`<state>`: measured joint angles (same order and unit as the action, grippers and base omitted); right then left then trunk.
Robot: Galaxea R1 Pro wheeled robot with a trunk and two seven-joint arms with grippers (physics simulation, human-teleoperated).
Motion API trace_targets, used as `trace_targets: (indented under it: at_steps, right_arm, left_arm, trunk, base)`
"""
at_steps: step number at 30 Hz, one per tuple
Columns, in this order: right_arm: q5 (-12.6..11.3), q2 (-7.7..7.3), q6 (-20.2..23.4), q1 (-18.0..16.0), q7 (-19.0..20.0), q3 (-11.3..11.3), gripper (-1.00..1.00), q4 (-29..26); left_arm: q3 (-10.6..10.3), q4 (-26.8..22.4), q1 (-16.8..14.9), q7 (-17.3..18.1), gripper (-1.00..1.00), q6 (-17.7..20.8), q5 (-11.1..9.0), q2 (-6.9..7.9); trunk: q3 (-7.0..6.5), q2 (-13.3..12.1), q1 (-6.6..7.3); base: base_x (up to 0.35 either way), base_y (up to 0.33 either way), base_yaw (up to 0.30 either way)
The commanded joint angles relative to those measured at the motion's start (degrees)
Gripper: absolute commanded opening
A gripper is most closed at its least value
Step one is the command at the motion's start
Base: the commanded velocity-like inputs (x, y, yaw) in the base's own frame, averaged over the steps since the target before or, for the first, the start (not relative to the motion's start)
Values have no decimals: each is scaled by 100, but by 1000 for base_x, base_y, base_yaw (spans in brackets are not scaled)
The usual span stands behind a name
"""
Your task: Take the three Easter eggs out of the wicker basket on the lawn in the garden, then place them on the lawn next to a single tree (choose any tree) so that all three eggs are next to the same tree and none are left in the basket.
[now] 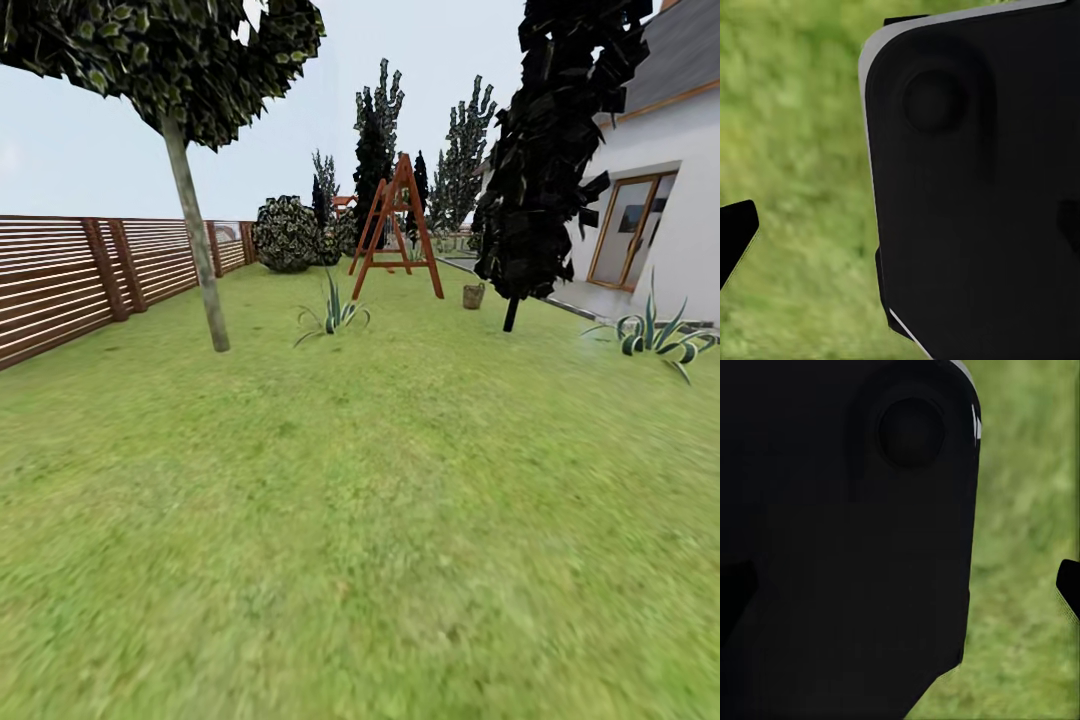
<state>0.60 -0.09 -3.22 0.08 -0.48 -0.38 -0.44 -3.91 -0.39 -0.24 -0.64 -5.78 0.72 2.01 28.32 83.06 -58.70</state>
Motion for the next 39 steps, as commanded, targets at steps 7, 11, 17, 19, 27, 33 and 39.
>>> trace_targets:
  at_steps: [7,11,17,19,27,33,39]
  right_arm:
    - [4,0,-12,1,-5,-5,100,-3]
    - [7,0,-12,1,-5,-5,100,-4]
    - [7,0,-12,1,-5,-5,100,-5]
    - [7,0,-12,1,-5,-5,100,-4]
    - [8,0,-12,1,-5,-5,100,-6]
    - [3,0,-12,1,-5,-5,100,-1]
    - [6,0,-12,1,-5,-5,100,-6]
  left_arm:
    - [-38,4,-3,-7,100,-20,7,1]
    - [-39,4,-3,-7,100,-20,7,1]
    - [-40,4,-3,-7,100,-20,7,1]
    - [-40,4,-3,-7,100,-20,7,1]
    - [-40,4,-3,-7,100,-20,7,1]
    - [-40,4,-3,-7,100,-20,7,1]
    - [-40,4,-3,-7,100,-20,7,1]
  trunk:
    - [5,2,-3]
    - [5,2,-3]
    - [5,2,-3]
    - [5,2,-3]
    - [5,2,-3]
    - [5,2,-3]
    - [5,2,-3]
  base:
    - [287,0,0]
    - [287,0,0]
    - [292,0,0]
    - [305,0,0]
    - [319,0,0]
    - [328,0,0]
    - [329,0,0]
